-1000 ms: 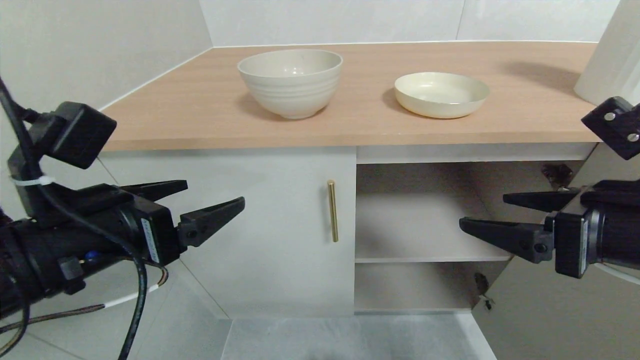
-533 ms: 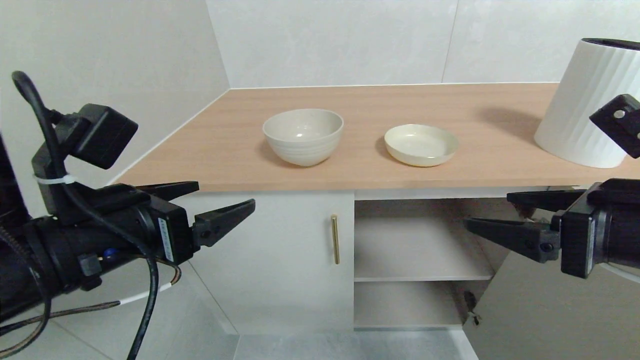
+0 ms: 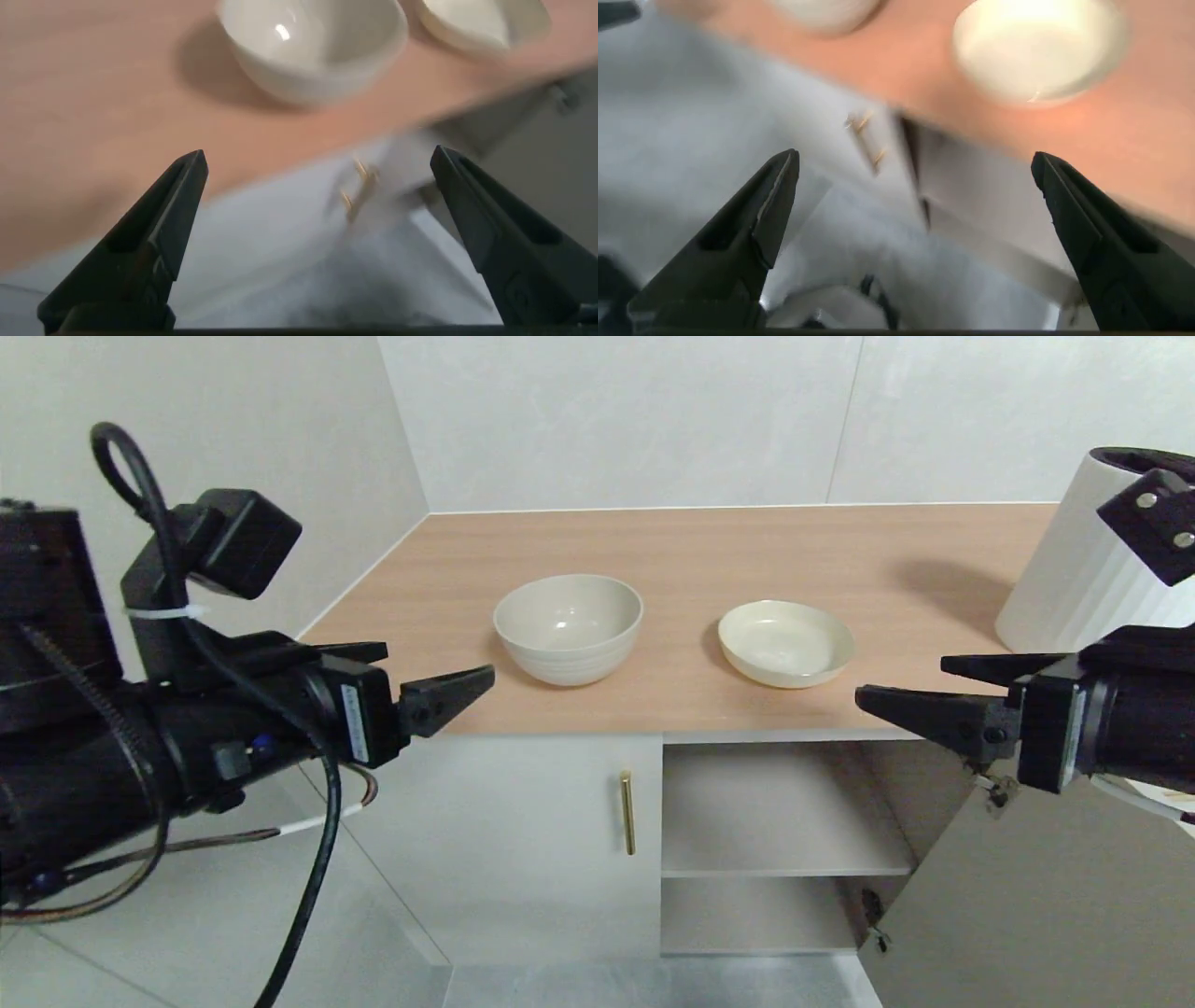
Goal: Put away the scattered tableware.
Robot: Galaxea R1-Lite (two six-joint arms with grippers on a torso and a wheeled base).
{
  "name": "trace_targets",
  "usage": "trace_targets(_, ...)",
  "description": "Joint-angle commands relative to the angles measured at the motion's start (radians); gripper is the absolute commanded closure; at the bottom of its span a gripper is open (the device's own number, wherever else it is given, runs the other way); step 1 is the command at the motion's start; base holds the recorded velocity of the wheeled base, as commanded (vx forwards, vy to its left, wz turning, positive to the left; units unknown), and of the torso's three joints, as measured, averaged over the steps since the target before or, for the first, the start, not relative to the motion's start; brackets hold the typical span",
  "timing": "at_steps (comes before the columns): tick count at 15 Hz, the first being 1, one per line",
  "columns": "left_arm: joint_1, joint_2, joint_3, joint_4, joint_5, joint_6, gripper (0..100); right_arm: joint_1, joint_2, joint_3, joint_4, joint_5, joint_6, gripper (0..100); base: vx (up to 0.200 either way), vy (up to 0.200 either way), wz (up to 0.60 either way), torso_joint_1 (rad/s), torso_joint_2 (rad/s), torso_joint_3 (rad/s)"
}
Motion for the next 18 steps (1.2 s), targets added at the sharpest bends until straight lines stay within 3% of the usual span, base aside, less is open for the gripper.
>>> trace_targets(1, -0.001, 0.146, -0.148, 0.003, 0.058, -0.029, 0, -0.077, 0.103, -0.086, 0.008, -0.011, 0.003, 0, 0.000, 0.000, 0.00, 0.000, 0.00, 0.000)
trace_targets(3, -0.030, 0.252, -0.293, 0.053, 0.176, -0.082, 0, -0.140, 0.174, -0.233, 0.121, -0.014, 0.026, 0, 0.000, 0.000, 0.00, 0.000, 0.00, 0.000)
trace_targets(6, -0.073, 0.373, -0.419, 0.111, 0.419, -0.085, 0, -0.143, 0.221, -0.315, 0.215, -0.036, 0.153, 0, 0.000, 0.000, 0.00, 0.000, 0.00, 0.000)
trace_targets(7, -0.070, 0.390, -0.425, 0.111, 0.449, -0.099, 0, -0.143, 0.232, -0.318, 0.213, -0.054, 0.153, 0, 0.000, 0.000, 0.00, 0.000, 0.00, 0.000)
trace_targets(8, -0.049, 0.404, -0.421, 0.131, 0.448, -0.141, 0, -0.145, 0.252, -0.324, 0.210, -0.080, 0.156, 0, 0.000, 0.000, 0.00, 0.000, 0.00, 0.000)
trace_targets(10, -0.021, 0.422, -0.470, 0.220, 0.448, -0.170, 0, -0.154, 0.286, -0.341, 0.204, -0.149, 0.159, 0, 0.000, 0.000, 0.00, 0.000, 0.00, 0.000)
trace_targets(11, -0.021, 0.425, -0.488, 0.243, 0.448, -0.199, 0, -0.154, 0.293, -0.341, 0.204, -0.160, 0.161, 0, 0.000, 0.000, 0.00, 0.000, 0.00, 0.000)
trace_targets(12, -0.012, 0.438, -0.531, 0.271, 0.448, -0.248, 0, -0.154, 0.296, -0.338, 0.187, -0.162, 0.161, 0, 0.000, 0.000, 0.00, 0.000, 0.00, 0.000)
trace_targets(13, 0.000, 0.442, -0.550, 0.279, 0.445, -0.268, 0, -0.154, 0.296, -0.333, 0.169, -0.162, 0.161, 0, 0.000, 0.000, 0.00, 0.000, 0.00, 0.000)
trace_targets(16, 0.000, 0.444, -0.551, 0.276, 0.385, -0.276, 0, -0.154, 0.295, -0.331, 0.161, -0.163, 0.164, 0, 0.000, 0.000, 0.00, 0.000, 0.00, 0.000)
trace_targets(18, 0.000, 0.478, -0.567, 0.273, 0.376, -0.276, 0, -0.154, 0.296, -0.330, 0.161, -0.163, 0.170, 0, 0.000, 0.000, 0.00, 0.000, 0.00, 0.000)
